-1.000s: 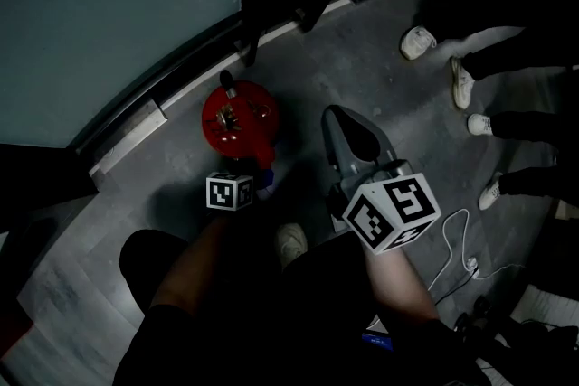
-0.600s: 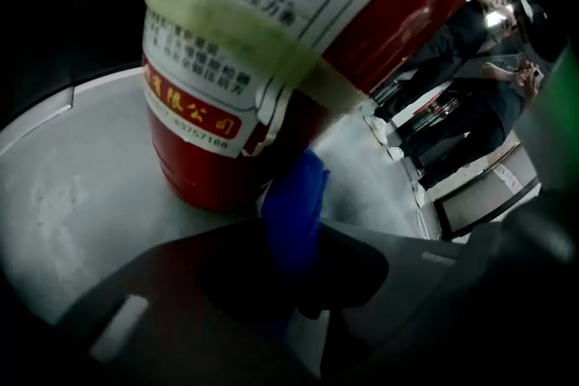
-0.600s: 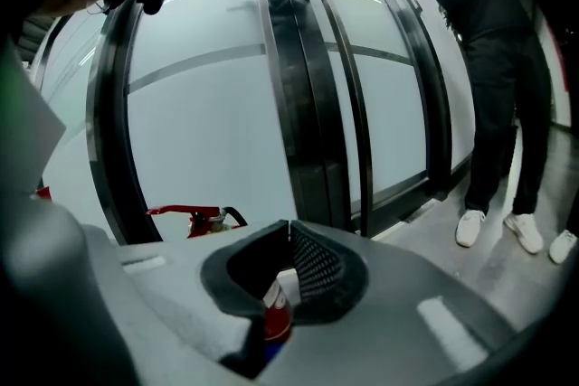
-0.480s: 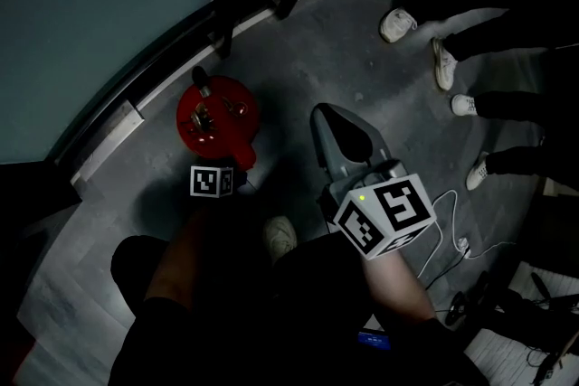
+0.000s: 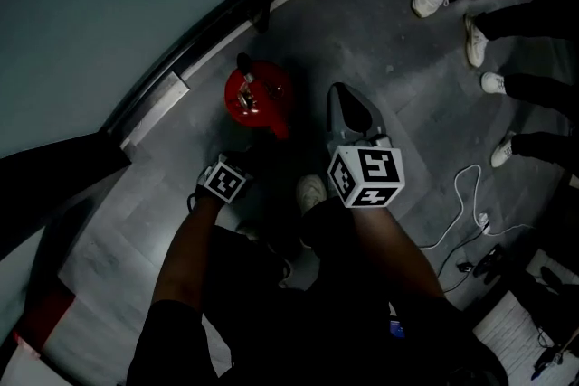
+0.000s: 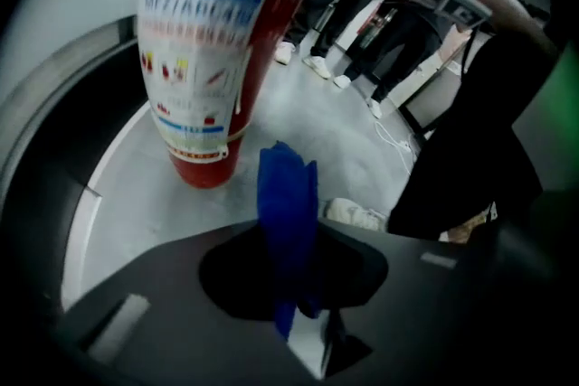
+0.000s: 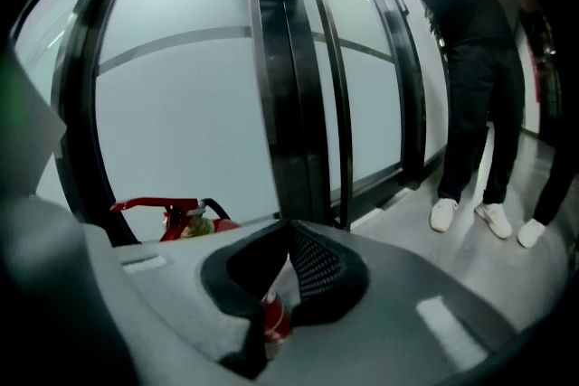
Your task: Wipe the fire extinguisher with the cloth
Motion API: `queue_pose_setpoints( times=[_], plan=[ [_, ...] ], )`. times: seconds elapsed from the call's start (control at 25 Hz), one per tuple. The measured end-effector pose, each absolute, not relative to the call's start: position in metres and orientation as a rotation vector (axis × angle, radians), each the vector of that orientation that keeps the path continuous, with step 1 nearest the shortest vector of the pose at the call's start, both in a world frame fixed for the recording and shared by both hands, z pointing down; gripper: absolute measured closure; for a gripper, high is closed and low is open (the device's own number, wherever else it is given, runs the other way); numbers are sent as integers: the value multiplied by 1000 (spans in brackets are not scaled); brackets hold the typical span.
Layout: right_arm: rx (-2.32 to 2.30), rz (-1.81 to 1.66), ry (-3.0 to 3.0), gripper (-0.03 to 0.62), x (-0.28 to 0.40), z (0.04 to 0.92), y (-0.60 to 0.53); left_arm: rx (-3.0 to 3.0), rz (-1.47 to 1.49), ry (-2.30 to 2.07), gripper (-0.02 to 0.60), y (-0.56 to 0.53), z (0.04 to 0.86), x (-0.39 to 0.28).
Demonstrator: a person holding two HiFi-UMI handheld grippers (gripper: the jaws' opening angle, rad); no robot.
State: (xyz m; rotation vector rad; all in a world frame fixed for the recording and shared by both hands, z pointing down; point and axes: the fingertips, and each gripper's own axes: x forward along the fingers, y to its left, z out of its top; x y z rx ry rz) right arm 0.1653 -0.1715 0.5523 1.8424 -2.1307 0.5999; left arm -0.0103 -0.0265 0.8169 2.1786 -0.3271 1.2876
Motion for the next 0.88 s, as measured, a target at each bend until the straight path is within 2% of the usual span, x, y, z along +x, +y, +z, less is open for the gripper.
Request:
queue_pose_setpoints(
  times=[0.12,0.28,0.52,0.64,0.76,0.88],
  plan=[
    [1751,700,-2071,585,161,534,-142,2284,1228,-241,486,-2,721,-17],
    [1562,732,-2071,585,155,460,-97,2414,1125,-335,486,4,581,-28],
    [1541,778,-2024,585,152,283,-41,2622,900,-739,486,-7,331,-32],
    [1614,730,-2086,585,147,186,-34,2646,704,-774,486,-10,216,-23],
    [1670,645,-2170,585,144,119,-26,2704,574,-721,486,-3,138,-12],
    [1669,648,-2240,585,134,92,-6,2712,555,-713,486,13,101,-16]
  ],
)
